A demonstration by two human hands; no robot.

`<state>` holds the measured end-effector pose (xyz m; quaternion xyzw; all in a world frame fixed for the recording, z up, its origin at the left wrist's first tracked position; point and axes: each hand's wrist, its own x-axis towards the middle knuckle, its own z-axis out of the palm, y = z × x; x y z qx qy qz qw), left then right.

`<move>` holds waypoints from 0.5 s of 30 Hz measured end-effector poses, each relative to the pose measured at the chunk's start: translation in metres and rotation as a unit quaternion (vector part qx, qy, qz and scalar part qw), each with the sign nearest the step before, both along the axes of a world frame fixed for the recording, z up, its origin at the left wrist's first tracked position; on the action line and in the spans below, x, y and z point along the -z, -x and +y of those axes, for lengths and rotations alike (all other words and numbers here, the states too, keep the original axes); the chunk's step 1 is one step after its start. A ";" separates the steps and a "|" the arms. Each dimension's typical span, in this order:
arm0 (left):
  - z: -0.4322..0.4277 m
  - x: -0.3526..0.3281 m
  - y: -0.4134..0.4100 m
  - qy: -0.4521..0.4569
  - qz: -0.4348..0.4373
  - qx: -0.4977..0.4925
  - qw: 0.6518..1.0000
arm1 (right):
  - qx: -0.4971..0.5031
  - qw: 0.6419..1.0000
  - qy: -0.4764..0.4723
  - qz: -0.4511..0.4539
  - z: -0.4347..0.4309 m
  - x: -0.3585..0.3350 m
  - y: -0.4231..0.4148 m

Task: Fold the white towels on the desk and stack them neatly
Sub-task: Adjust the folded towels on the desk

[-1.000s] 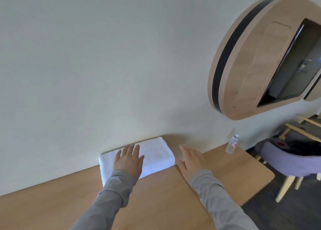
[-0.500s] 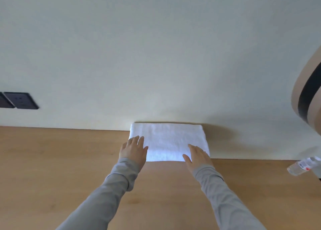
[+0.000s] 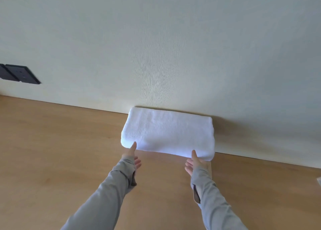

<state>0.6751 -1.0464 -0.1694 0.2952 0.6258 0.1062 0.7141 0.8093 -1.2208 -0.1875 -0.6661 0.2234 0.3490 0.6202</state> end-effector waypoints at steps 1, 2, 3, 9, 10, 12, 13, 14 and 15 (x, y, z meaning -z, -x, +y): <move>0.000 0.004 -0.002 0.023 -0.022 -0.025 0.999 | 0.026 0.999 -0.021 0.031 0.001 0.004 -0.001; 0.001 0.007 -0.004 0.037 -0.039 -0.048 0.997 | 0.050 0.996 -0.039 0.055 0.003 0.008 -0.002; 0.003 0.009 -0.006 0.045 -0.055 -0.066 0.995 | 0.070 0.993 -0.056 0.077 0.005 0.010 -0.004; 0.017 0.026 -0.022 0.048 -0.096 -0.101 0.989 | 0.193 0.961 -0.167 0.109 0.012 0.015 -0.017; 0.017 0.029 -0.024 0.053 -0.105 -0.109 0.987 | 0.211 0.952 -0.190 0.112 0.012 0.015 -0.019; 0.016 0.034 -0.031 0.073 -0.128 -0.149 0.978 | 0.237 0.936 -0.227 0.124 0.014 0.013 -0.025; 0.017 0.033 -0.035 0.082 -0.144 -0.171 0.971 | 0.245 0.933 -0.229 0.130 0.017 0.010 -0.029; 0.018 0.033 -0.037 0.088 -0.157 -0.187 0.966 | 0.256 0.930 -0.229 0.132 0.021 0.009 -0.032; 0.018 0.030 -0.039 0.096 -0.166 -0.199 0.961 | 0.257 0.931 -0.222 0.133 0.025 0.008 -0.033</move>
